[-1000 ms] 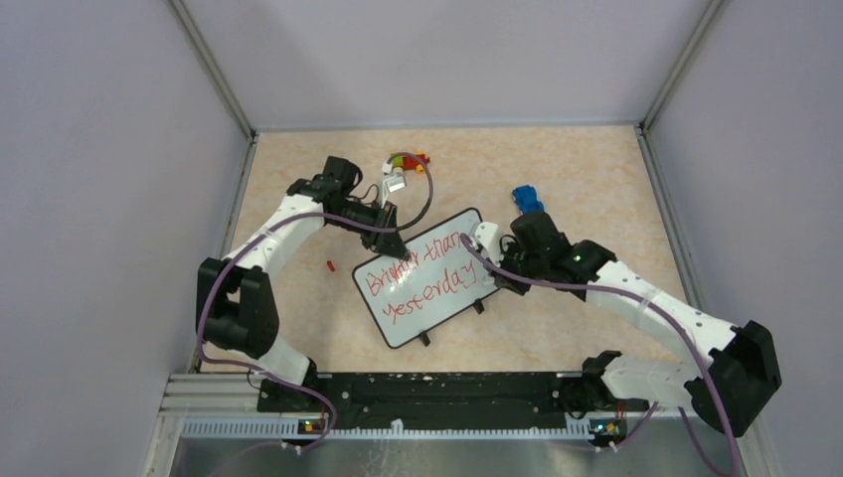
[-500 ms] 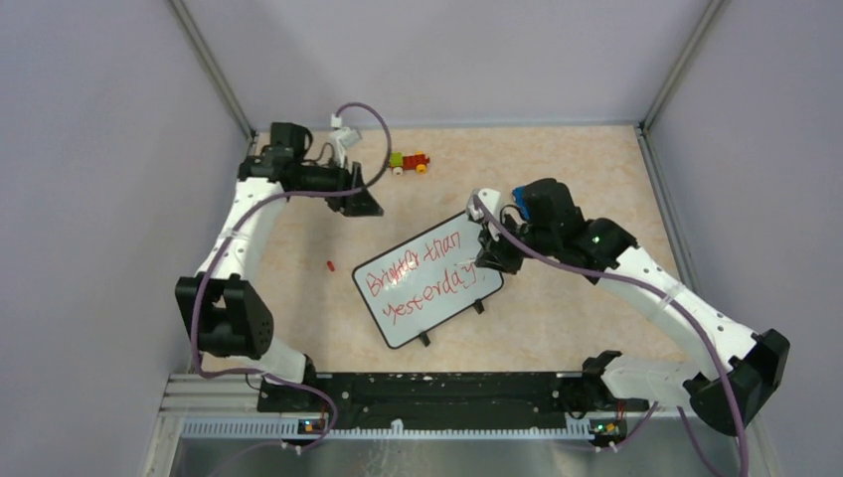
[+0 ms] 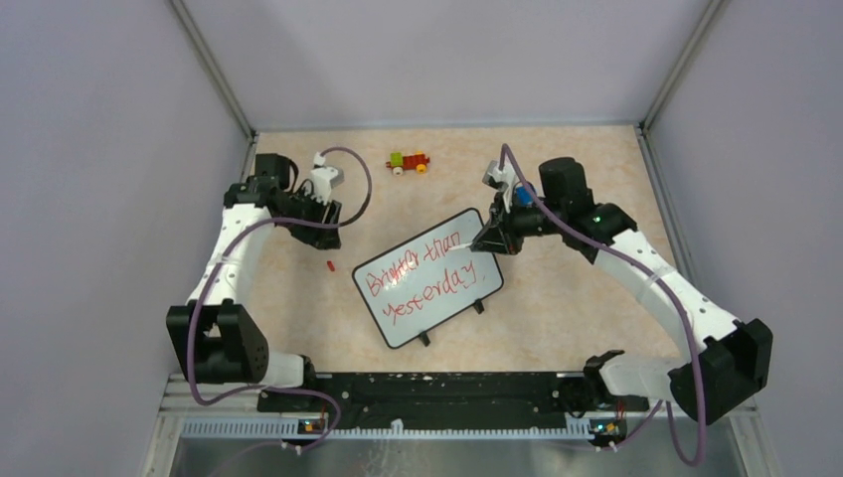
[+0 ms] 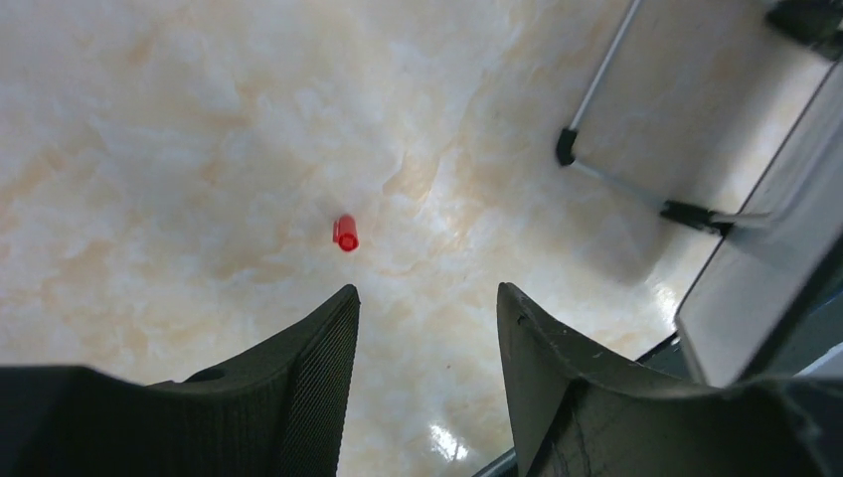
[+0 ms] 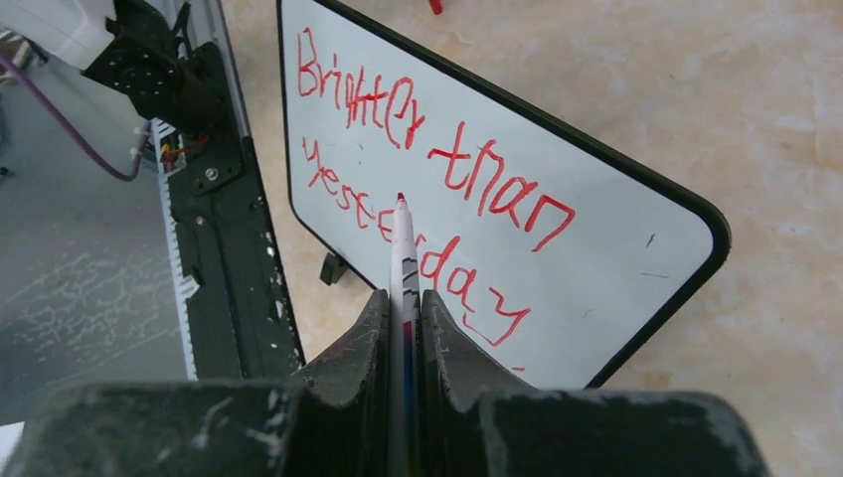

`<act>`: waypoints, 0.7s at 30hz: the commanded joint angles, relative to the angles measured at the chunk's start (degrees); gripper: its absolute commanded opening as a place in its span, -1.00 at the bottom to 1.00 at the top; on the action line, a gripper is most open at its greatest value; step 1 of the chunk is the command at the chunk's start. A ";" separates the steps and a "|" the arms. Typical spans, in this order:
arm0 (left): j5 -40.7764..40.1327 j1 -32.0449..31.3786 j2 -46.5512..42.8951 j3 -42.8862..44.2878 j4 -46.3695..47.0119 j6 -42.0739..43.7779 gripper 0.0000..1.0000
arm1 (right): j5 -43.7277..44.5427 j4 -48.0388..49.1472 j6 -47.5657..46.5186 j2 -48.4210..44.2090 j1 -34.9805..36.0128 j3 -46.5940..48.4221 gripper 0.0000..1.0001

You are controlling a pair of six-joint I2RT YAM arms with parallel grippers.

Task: Write a sentence on the whiteboard
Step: Pick up the pen cap from the center of the board.

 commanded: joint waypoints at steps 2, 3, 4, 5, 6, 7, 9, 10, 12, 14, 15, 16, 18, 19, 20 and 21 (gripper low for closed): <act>-8.36 -0.62 0.10 -5.66 0.90 4.72 0.17 | -10.53 4.72 1.63 0.66 -1.52 -0.59 -1.00; -8.22 -0.64 0.45 -6.40 1.38 5.09 0.16 | -11.30 4.87 1.63 0.79 -1.61 -0.59 -1.00; -8.29 -0.64 0.75 -6.99 2.23 5.21 0.15 | -12.06 4.87 1.63 0.96 -1.78 -0.53 -1.00; -8.42 -0.71 1.09 -7.81 3.42 5.54 0.13 | -12.64 4.92 1.63 1.08 -1.81 -0.50 -1.00; -8.80 -0.75 1.38 -8.85 4.70 6.17 0.12 | -13.15 4.83 1.52 1.17 -1.83 -0.44 -1.00; -9.24 -0.79 1.89 -9.64 5.82 6.75 0.11 | -13.76 4.55 1.27 1.16 -1.84 -0.36 -1.00; -10.90 -0.88 3.59 -10.24 7.39 7.04 0.09 | -15.24 3.89 0.91 1.28 -1.84 -0.11 -1.00; -11.48 -0.96 4.51 -10.32 7.94 7.44 0.09 | -15.45 3.57 0.78 1.35 -1.84 0.01 -1.00; -11.89 -1.04 5.82 -10.36 9.12 8.11 0.07 | -16.10 2.76 0.15 1.30 -1.83 0.28 -1.00; -12.60 -1.06 6.42 -10.44 10.59 8.29 0.08 | -16.12 2.43 -0.02 1.27 -1.84 0.27 -1.00; -12.76 -1.06 6.70 -10.50 11.11 8.41 0.08 | -16.14 2.27 -0.10 1.27 -1.84 0.13 -1.00; -12.92 -1.06 7.05 -10.46 11.34 8.58 0.08 | -16.21 2.17 -0.19 1.35 -1.84 0.11 -1.00; -13.40 -2.36 7.93 -10.52 11.61 8.76 0.07 | -16.10 2.01 -0.30 1.44 -1.84 0.13 -1.00; -13.77 -2.88 8.30 -10.66 11.69 9.02 0.07 | -15.94 1.99 -0.30 1.58 -1.84 0.23 -1.00; -14.00 -3.16 8.70 -10.84 11.82 9.26 0.07 | -15.79 2.03 -0.30 1.62 -1.84 0.21 -1.00; -14.42 -3.45 9.05 -11.01 11.99 9.52 0.07 | -15.59 2.10 -0.23 1.75 -1.84 0.17 -1.00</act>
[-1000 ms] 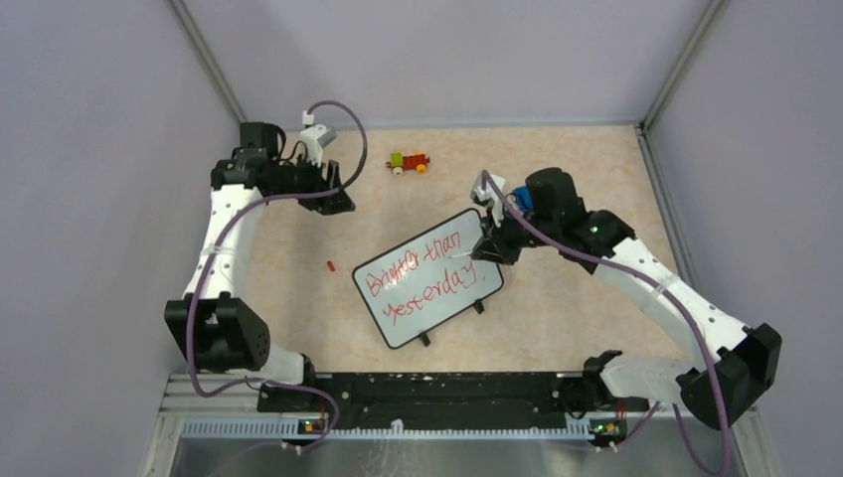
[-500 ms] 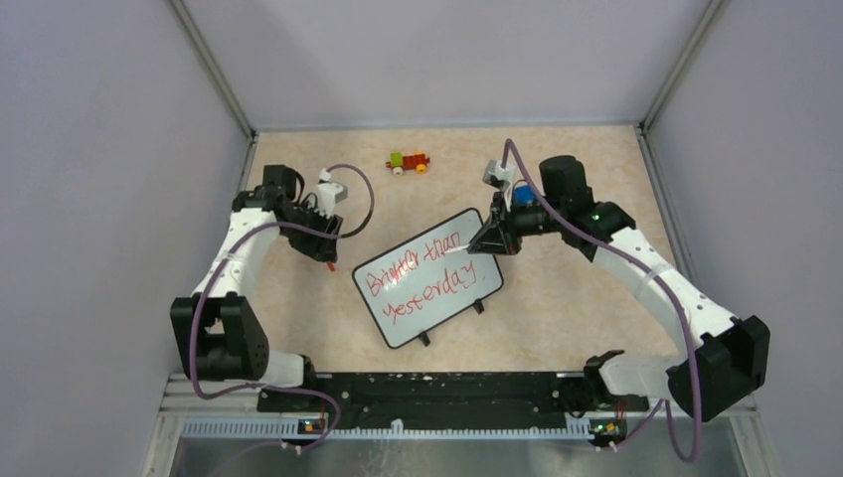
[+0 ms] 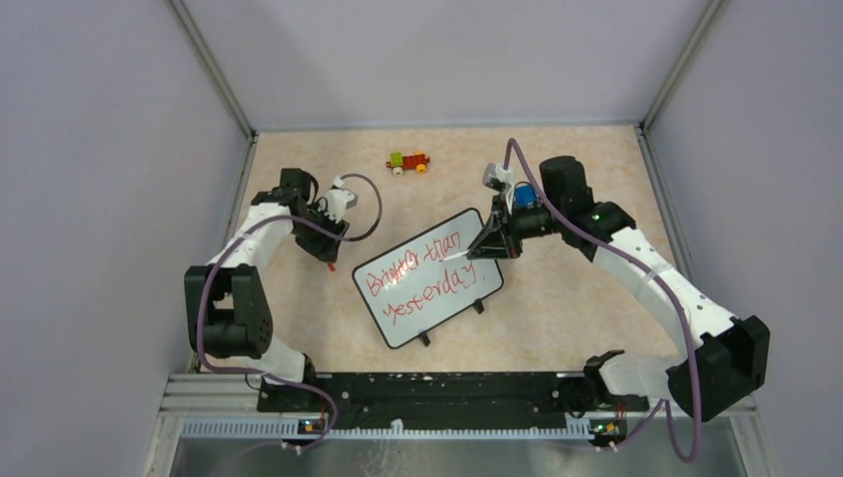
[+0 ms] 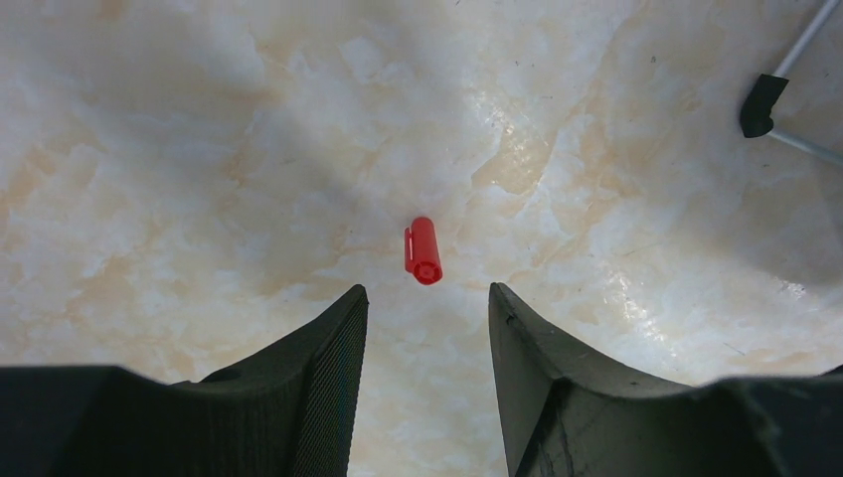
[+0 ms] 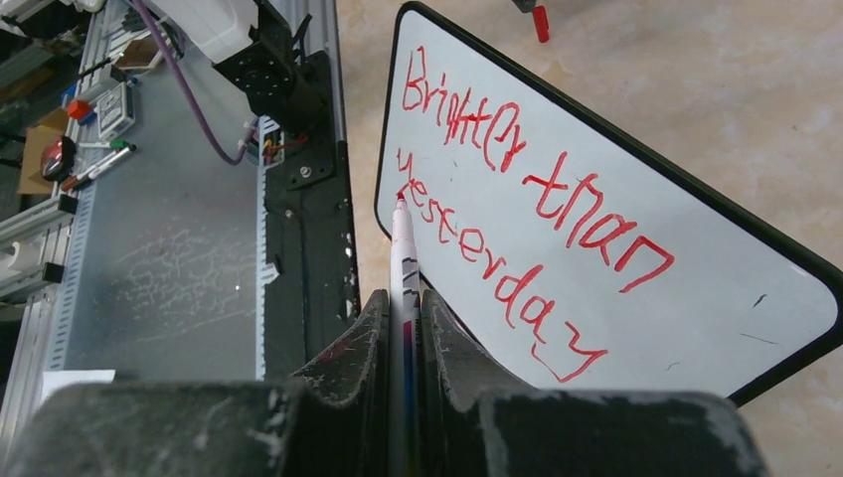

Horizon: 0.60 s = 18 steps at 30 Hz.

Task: Write a sentence on the whiteboard
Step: Pick up the pen cap from the center of the board.

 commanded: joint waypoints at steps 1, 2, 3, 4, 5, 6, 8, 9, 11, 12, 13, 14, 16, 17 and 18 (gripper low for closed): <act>-1.93 -1.99 1.42 -0.89 2.75 2.15 0.07 | -1.41 0.89 -1.09 0.91 -0.39 0.53 -1.00; -2.31 -2.13 1.80 -1.05 2.89 2.39 0.07 | -1.42 0.99 -1.05 0.99 -0.39 0.59 -1.00; -2.40 -2.28 2.12 -1.22 2.92 2.78 0.07 | -1.41 1.04 -1.01 1.08 -0.39 0.55 -1.00; -2.66 -2.33 2.52 -1.36 3.03 3.30 0.07 | -1.34 1.02 -1.00 1.15 -0.39 0.64 -1.00; -3.21 -2.34 2.78 -1.59 3.35 3.45 0.07 | -1.25 0.93 -1.00 1.17 -0.39 0.66 -1.00; -3.47 -2.41 3.02 -1.79 3.58 3.64 0.07 | -1.32 0.88 -1.05 1.24 -0.39 0.64 -1.00; -3.45 -2.51 3.58 -2.20 3.54 3.83 0.06 | -1.34 0.70 -1.09 1.25 -0.39 0.55 -1.00; -3.46 -2.58 3.76 -2.45 3.71 3.81 0.06 | -1.22 0.70 -1.09 1.31 -0.39 0.55 -1.00; -3.82 -2.69 3.96 -3.20 4.53 3.98 0.06 | -1.07 0.60 -1.18 1.35 -0.39 0.64 -1.00; -3.97 -2.75 4.12 -3.53 5.04 4.01 0.06 | -1.03 0.55 -1.20 1.33 -0.35 0.65 -1.00; -4.06 -2.78 4.34 -3.89 5.38 4.00 0.05 | -0.89 0.52 -1.23 1.39 -0.39 0.76 -1.00; -4.08 -2.78 4.59 -4.03 5.65 4.01 0.04 | -0.76 0.53 -1.26 1.44 -0.39 0.75 -1.00; -4.40 -2.78 5.15 -4.55 6.16 4.05 -0.01 | -0.66 0.41 -1.27 1.42 -0.40 0.96 -1.00; -4.69 -2.83 5.38 -4.78 6.55 4.02 -0.04 | -0.64 0.34 -1.27 1.44 -0.39 1.04 -1.00; -4.91 -2.79 5.54 -5.07 6.95 4.02 -0.08 | -0.53 0.22 -1.33 1.49 -0.39 1.12 -1.00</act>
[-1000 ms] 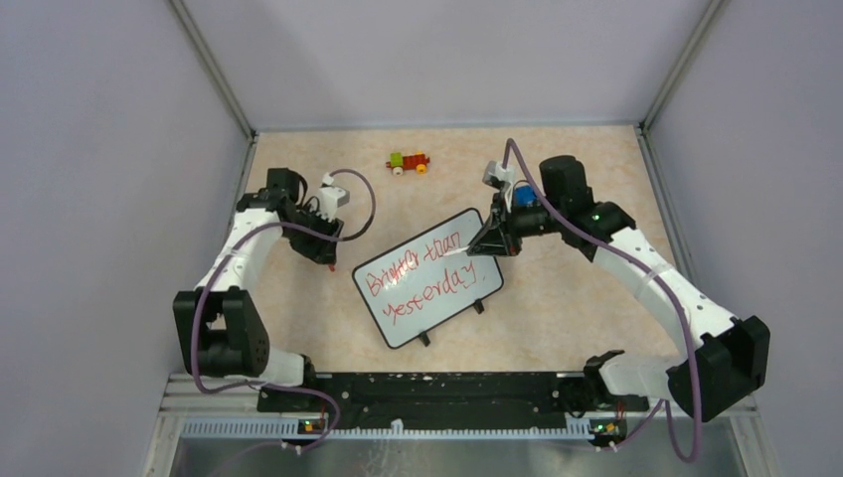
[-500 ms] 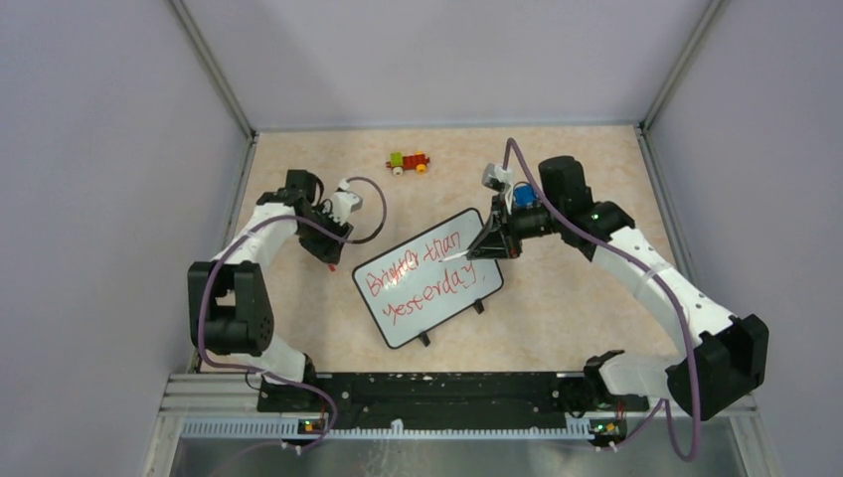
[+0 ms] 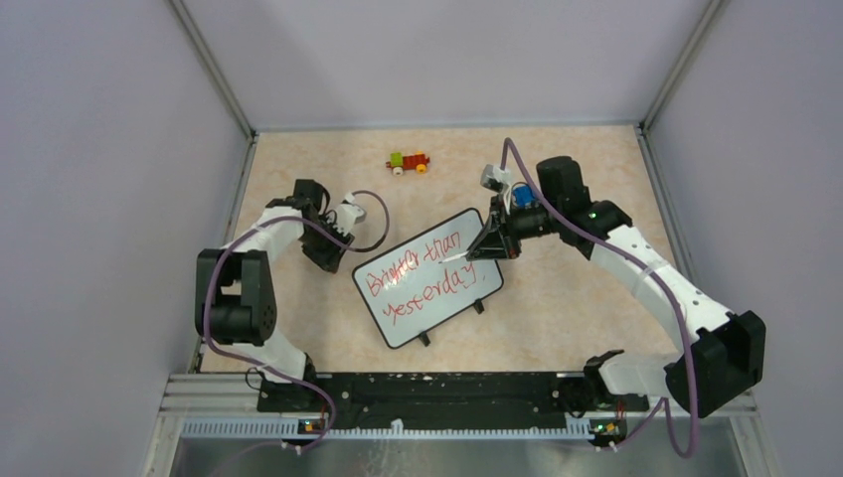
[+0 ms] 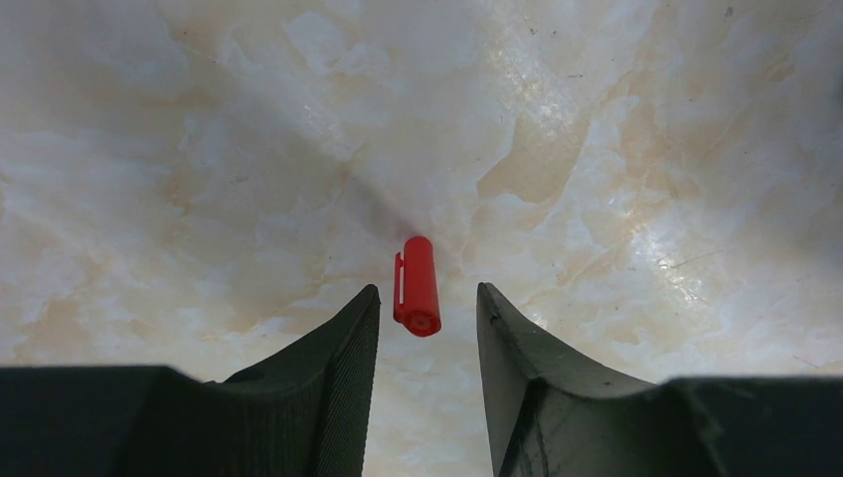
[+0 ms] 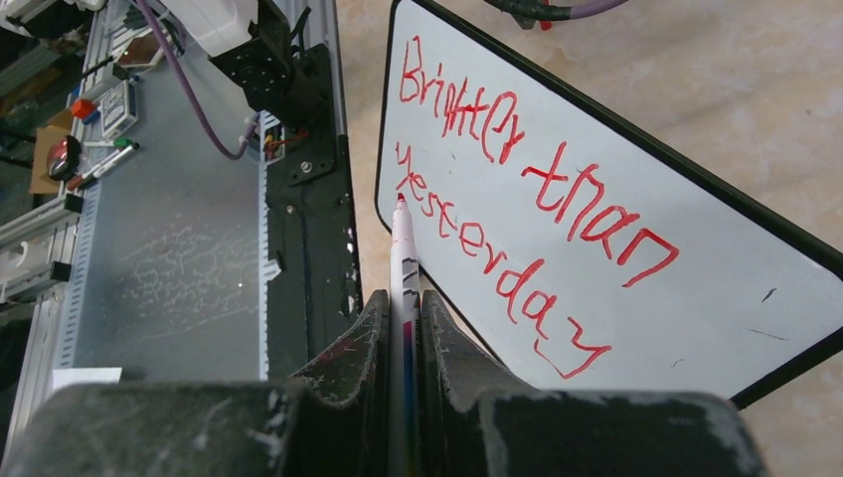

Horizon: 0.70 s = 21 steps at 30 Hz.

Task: Write a sentence on the whiteboard
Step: Pick up the pen cap from the center of the board.

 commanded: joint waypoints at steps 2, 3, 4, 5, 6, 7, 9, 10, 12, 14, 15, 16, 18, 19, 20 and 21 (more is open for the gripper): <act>-1.02 -0.20 0.99 -1.62 3.41 0.79 -0.19 | -0.18 0.25 -1.41 0.33 -0.39 1.43 -1.00; -0.97 -0.22 1.18 -1.64 3.69 0.64 -0.25 | -0.14 0.10 -1.52 0.33 -0.35 1.47 -1.00; -0.95 -0.22 1.34 -1.65 3.82 0.64 -0.32 | -0.07 0.04 -1.53 0.31 -0.39 1.59 -1.00; -0.79 -0.22 1.46 -1.57 3.91 0.56 -0.40 | 0.07 -0.12 -1.60 0.32 -0.39 1.70 -1.00; -0.74 -0.22 1.56 -1.52 4.03 0.51 -0.49 | 0.17 -0.28 -1.68 0.36 -0.46 1.76 -1.00; -0.78 -0.20 1.65 -1.37 4.12 0.47 -0.59 | 0.33 -0.44 -1.78 0.33 -0.40 1.90 -1.00; -1.18 -0.15 1.62 -0.95 3.90 0.15 -0.83 | 0.77 -0.61 -1.88 0.33 -0.48 2.24 -1.00; -1.25 -0.14 1.48 -0.57 3.38 0.14 -0.93 | 1.09 -0.66 -1.76 0.33 -0.48 2.43 -1.00; -0.89 0.16 0.55 0.81 1.80 -0.11 -1.00 | 1.12 -0.61 -1.43 0.42 -0.77 2.97 -1.00; 0.23 0.97 -1.33 3.08 0.07 -0.80 -1.00 | 0.46 -0.69 -0.91 0.70 -1.19 4.02 -1.00; 0.87 1.34 -2.43 5.40 -0.76 -1.53 -1.00 | 0.14 -0.94 -0.65 0.92 -1.42 4.74 -1.00; 1.69 1.81 -3.61 7.48 -1.53 -2.31 -1.00 | -0.06 -1.19 -0.28 1.28 -1.68 5.63 -1.00; 4.02 2.54 -5.64 12.80 -3.17 -4.39 -1.00 | -0.42 -1.03 0.97 1.84 -2.42 7.24 -1.00; 5.15 2.51 -7.00 15.69 -3.79 -5.53 -1.00 | -0.71 -0.57 2.00 1.95 -2.93 7.91 -1.00; 6.29 4.14 -7.90 18.54 -3.94 -6.93 -1.00 | -1.26 0.35 3.01 2.09 -3.51 8.46 -1.00; 7.41 4.65 -8.71 21.49 -4.14 -8.47 -1.00 | -1.85 1.09 4.10 2.06 -4.12 9.12 -1.00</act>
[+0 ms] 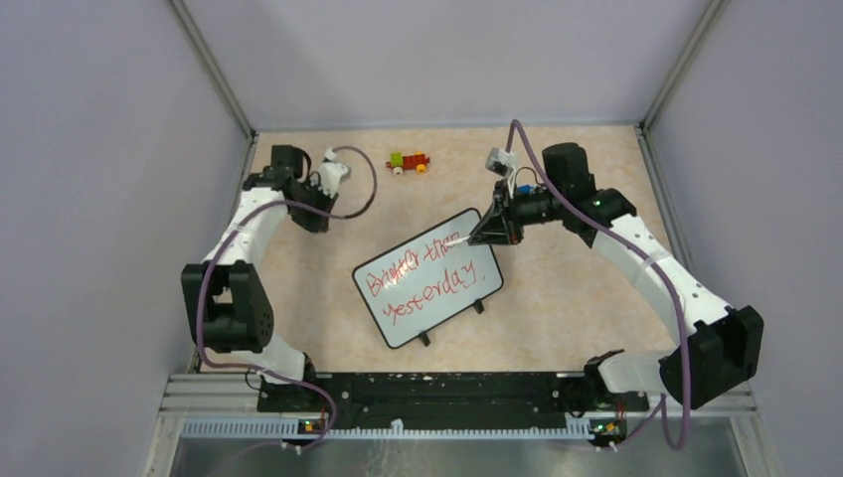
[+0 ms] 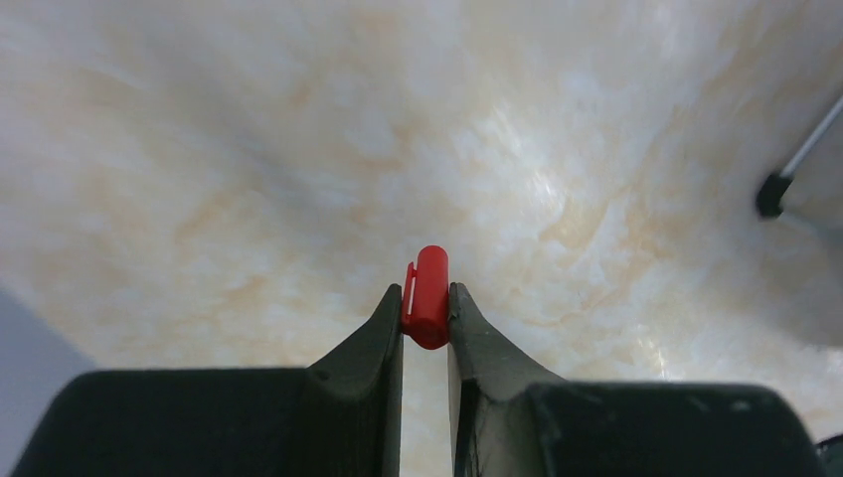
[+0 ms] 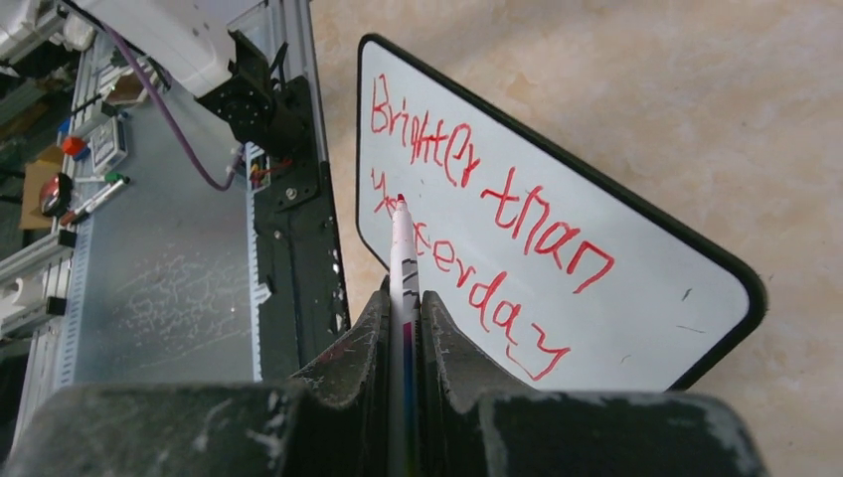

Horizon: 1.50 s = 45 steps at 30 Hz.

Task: Write a sentence on the whiteboard
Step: Pick up the pen cap from the center of the board, then insert the pen cap into the whiteboard marker.

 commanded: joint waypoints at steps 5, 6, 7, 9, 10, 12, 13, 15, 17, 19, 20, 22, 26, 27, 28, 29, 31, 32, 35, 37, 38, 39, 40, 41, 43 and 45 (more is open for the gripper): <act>17.57 2.91 -10.16 24.23 -1.99 -13.59 -1.00 | -3.78 7.19 8.55 0.11 -4.59 6.92 -1.00; 20.80 2.96 -10.44 25.74 -1.63 -15.30 -1.00 | -4.19 7.74 9.65 0.20 -5.00 7.35 -1.00; 24.93 2.97 -10.60 27.28 -1.58 -16.88 -1.00 | -4.86 8.27 10.28 0.25 -5.31 7.82 -1.00; 33.09 2.95 -10.71 29.50 -1.40 -19.57 -1.00 | -5.80 9.63 11.64 0.51 -6.10 8.39 -1.00; 37.32 2.97 -10.80 30.12 -1.07 -20.97 -1.00 | -6.52 10.50 12.48 0.49 -6.46 8.52 -1.00; 45.63 2.92 -11.24 29.87 0.22 -23.19 -0.98 | -8.00 12.61 14.47 0.43 -7.16 8.44 -1.00; 49.23 2.86 -11.78 28.84 1.49 -24.60 -0.96 | -8.48 13.71 15.58 0.41 -7.33 8.25 -1.00; 56.58 2.79 -13.26 25.64 4.97 -28.17 -0.95 | -9.76 16.45 18.39 0.24 -7.34 7.26 -1.00; 62.31 2.17 -15.43 20.67 9.09 -31.98 -0.96 | -11.26 21.43 21.99 0.15 -7.39 5.60 -1.00; 63.34 0.10 -17.41 16.40 12.78 -33.25 -0.97 | -12.29 26.58 26.62 0.05 -7.34 3.68 -1.00; 63.55 -1.42 -18.27 14.65 13.30 -34.17 -0.97 | -12.78 29.82 29.57 0.10 -7.26 2.74 -1.00; 64.69 -3.64 -19.58 11.49 14.54 -35.93 -1.00 | -13.51 37.32 35.72 0.22 -7.23 0.71 -1.00; 67.69 -6.39 -22.94 3.30 27.66 -47.28 -1.00 | -14.70 47.98 44.82 0.87 -5.87 -2.06 -1.00; 67.64 -7.10 -24.14 0.54 33.44 -51.70 -1.00 | -14.80 49.38 46.08 1.11 -5.15 -2.18 -1.00; 67.23 -7.80 -25.38 -2.13 38.94 -55.74 -1.00 | -14.90 50.14 46.94 1.27 -4.34 -1.90 -1.00; 67.04 -8.48 -26.47 -4.35 44.21 -59.73 -1.00 | -14.81 50.41 47.57 1.50 -3.52 -1.65 -1.00; 66.82 -9.35 -28.01 -8.52 54.59 -67.73 -1.00 | -14.56 51.09 49.17 1.87 -2.33 -1.34 -1.00; 66.50 -9.72 -28.55 -9.87 59.12 -71.32 -1.00 | -14.41 51.84 50.17 2.08 -1.91 -1.36 -1.00; 62.96 -9.95 -30.41 -12.62 66.28 -77.33 -1.00 | -14.03 56.28 54.15 2.39 -1.05 -2.19 -1.00; 59.97 -9.86 -31.46 -13.70 68.81 -79.46 -1.00 | -13.34 60.60 57.87 2.47 -0.88 -3.14 -1.00; 59.78 -9.86 -31.36 -14.21 70.72 -81.81 -1.00 | -12.93 62.66 59.70 2.69 -0.83 -3.54 -1.00; 59.34 -9.86 -31.18 -14.94 73.49 -84.67 -1.00 | -12.78 64.05 61.05 3.00 -0.80 -3.58 -1.00; 58.69 -9.86 -31.03 -16.13 77.04 -89.05 -1.00 | -12.67 64.63 61.51 3.30 -0.60 -3.35 -1.00; 57.99 -9.78 -30.95 -17.29 82.53 -92.43 -1.00 | -12.42 64.24 61.17 3.44 -0.42 -2.96 -1.00; 57.51 -9.77 -30.66 -18.58 86.46 -95.81 -1.00 | -12.20 64.12 60.90 3.43 -0.23 -2.72 -1.00; 56.98 -9.77 -30.65 -19.43 88.58 -97.85 -1.00 | -11.93 64.61 61.32 3.33 -0.13 -3.06 -1.00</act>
